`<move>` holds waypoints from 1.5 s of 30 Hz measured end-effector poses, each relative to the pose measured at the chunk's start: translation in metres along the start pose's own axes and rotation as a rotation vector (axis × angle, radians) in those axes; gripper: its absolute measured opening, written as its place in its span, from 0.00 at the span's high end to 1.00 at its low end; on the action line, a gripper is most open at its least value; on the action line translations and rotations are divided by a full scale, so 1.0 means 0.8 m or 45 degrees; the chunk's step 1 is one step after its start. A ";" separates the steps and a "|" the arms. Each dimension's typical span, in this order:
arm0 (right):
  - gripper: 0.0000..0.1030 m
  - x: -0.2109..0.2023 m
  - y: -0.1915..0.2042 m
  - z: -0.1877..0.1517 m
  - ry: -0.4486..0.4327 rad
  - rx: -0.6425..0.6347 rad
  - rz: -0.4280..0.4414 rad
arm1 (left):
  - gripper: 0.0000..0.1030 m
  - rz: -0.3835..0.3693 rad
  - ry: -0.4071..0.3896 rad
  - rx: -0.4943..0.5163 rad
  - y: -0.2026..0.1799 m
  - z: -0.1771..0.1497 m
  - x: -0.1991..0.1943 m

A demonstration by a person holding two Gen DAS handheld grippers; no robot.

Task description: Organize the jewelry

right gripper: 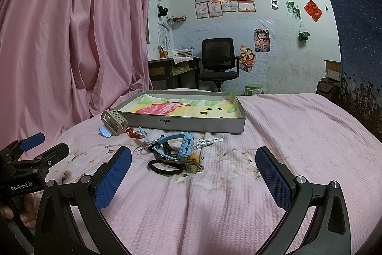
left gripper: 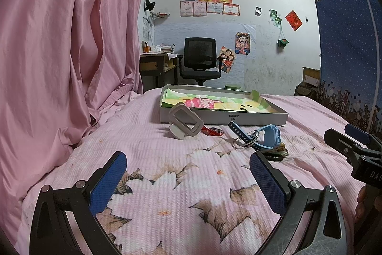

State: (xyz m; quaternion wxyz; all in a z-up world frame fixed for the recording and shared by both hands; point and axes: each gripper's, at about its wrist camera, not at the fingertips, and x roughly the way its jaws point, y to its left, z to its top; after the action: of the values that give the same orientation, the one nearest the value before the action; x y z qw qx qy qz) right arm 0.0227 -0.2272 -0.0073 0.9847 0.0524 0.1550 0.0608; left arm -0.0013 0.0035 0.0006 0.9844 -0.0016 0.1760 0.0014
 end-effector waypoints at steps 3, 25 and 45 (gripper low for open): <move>0.01 0.000 0.000 0.000 -0.001 0.001 0.000 | 0.00 -0.008 0.011 -0.006 0.003 0.000 0.004; 0.01 0.057 -0.009 0.023 0.215 -0.030 0.055 | 0.06 -0.305 0.371 -0.003 -0.003 0.025 0.101; 0.54 0.160 -0.017 0.009 0.639 -0.099 0.239 | 0.62 -0.606 0.589 0.141 -0.063 0.041 0.170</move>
State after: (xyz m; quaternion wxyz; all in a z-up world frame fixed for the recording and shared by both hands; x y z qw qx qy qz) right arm 0.1474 -0.2239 -0.0408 0.9068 0.0120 0.3862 0.1687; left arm 0.1381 -0.0463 -0.0157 0.8897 0.0105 0.3891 -0.2384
